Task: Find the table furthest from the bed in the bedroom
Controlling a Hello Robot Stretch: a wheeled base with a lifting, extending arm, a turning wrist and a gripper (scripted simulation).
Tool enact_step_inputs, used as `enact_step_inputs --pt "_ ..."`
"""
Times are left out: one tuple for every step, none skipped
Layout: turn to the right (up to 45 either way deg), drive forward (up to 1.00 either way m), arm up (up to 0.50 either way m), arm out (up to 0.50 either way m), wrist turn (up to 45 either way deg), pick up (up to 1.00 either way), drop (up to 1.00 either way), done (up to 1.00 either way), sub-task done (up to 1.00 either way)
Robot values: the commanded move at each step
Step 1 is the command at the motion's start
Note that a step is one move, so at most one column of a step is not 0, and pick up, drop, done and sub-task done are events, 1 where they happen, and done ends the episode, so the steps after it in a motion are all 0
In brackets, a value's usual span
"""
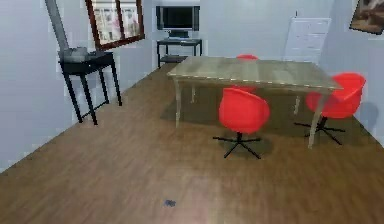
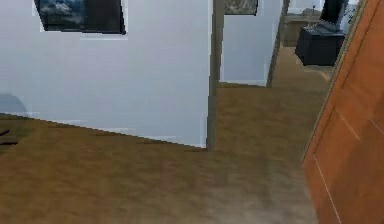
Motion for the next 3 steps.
enact_step_inputs --pt "-45.0 0.0 0.0 0.0 0.0 0.0 0.0 0.0 0.0" --pt "-21.0 0.0 0.0 0.0 0.0 0.0 0.0 0.0 0.0" --pt "0.0 0.05 0.0 0.0 0.0 0.0 0.0 0.0 0.0"
